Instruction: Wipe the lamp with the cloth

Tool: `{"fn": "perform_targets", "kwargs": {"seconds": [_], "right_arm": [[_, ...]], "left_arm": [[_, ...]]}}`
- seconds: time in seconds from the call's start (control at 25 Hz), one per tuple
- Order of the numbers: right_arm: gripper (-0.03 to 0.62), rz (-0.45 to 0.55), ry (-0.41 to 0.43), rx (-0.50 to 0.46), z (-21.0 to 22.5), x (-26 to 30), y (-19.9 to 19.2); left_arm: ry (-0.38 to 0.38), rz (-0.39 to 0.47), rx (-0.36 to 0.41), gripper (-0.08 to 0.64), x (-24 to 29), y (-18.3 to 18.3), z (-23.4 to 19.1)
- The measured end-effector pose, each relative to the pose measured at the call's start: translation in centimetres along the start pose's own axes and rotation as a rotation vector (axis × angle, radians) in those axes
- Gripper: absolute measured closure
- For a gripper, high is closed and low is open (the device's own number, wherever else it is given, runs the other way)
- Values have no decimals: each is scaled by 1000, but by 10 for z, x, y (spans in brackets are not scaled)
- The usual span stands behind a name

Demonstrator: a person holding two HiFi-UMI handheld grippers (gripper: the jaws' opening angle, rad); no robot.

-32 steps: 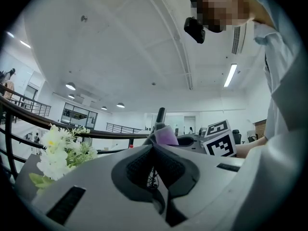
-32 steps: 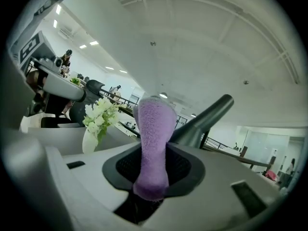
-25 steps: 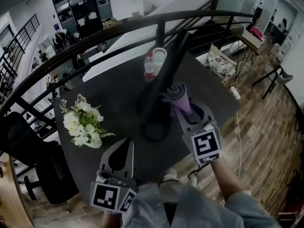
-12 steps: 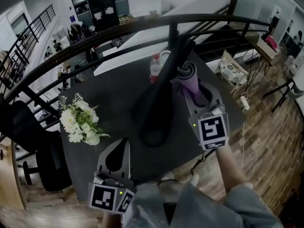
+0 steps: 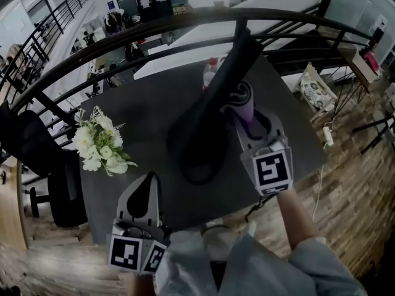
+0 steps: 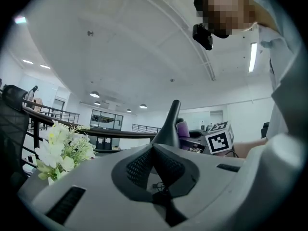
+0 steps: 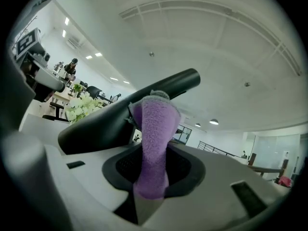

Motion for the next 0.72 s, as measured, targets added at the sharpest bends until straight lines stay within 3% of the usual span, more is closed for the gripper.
{"fn": "perform_targets", "kwargs": {"seconds": [0.44, 0.72], "right_arm": [[476, -85, 112, 99, -27, -15, -70], [476, -189, 215, 105, -52, -30, -116]], "left_arm": [[105, 20, 34, 555, 0, -3, -3], [170, -50, 37, 555, -2, -10, 0]]}}
Point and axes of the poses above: the fingertips, and each gripper's own axes: x forward along the fingers, z to its right, y out of its top, the point moved 5 cm from there along -x, backward along the fingers, and after that the axes turned 13 degrees about z, right-handed, at the moved point
